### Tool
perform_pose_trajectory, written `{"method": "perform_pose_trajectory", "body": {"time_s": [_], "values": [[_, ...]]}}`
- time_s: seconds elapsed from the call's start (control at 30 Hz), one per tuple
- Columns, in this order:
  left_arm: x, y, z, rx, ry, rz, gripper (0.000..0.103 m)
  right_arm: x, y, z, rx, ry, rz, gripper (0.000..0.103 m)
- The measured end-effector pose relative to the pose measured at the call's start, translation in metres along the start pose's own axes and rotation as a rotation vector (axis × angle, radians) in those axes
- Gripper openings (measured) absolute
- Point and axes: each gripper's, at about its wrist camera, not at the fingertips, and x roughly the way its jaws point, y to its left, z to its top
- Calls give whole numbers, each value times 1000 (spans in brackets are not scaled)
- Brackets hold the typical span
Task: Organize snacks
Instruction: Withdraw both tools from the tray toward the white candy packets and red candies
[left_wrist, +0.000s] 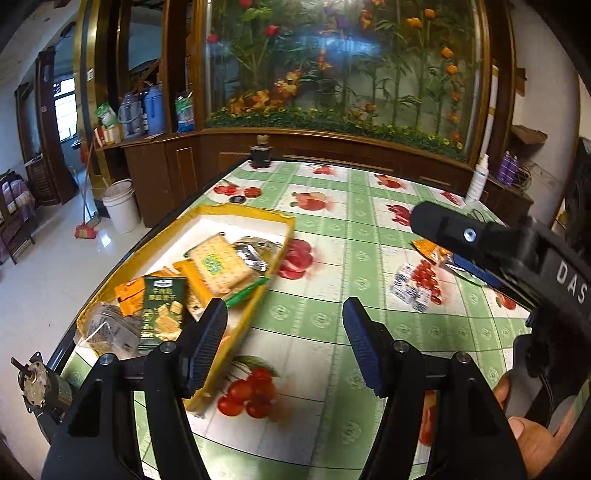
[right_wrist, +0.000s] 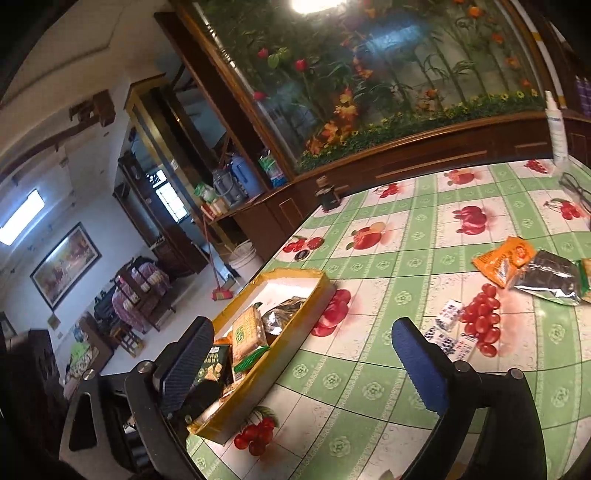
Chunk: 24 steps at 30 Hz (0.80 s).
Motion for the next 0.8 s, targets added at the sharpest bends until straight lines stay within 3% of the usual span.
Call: {"method": "perform_pose_trajectory", "body": {"time_s": [0.27,0.53,0.8], "values": [[-7,-17,-3,28,6,-19,64,-20,-26,-2,78,-15,-20,100],[-8,-20,-4,40,12,-29,64,-52,-55,-8,68,-41,-61,100],[-8,-32,-3,68,6,-23,64,-91,-102,-24,118,-56,-146,100]]}}
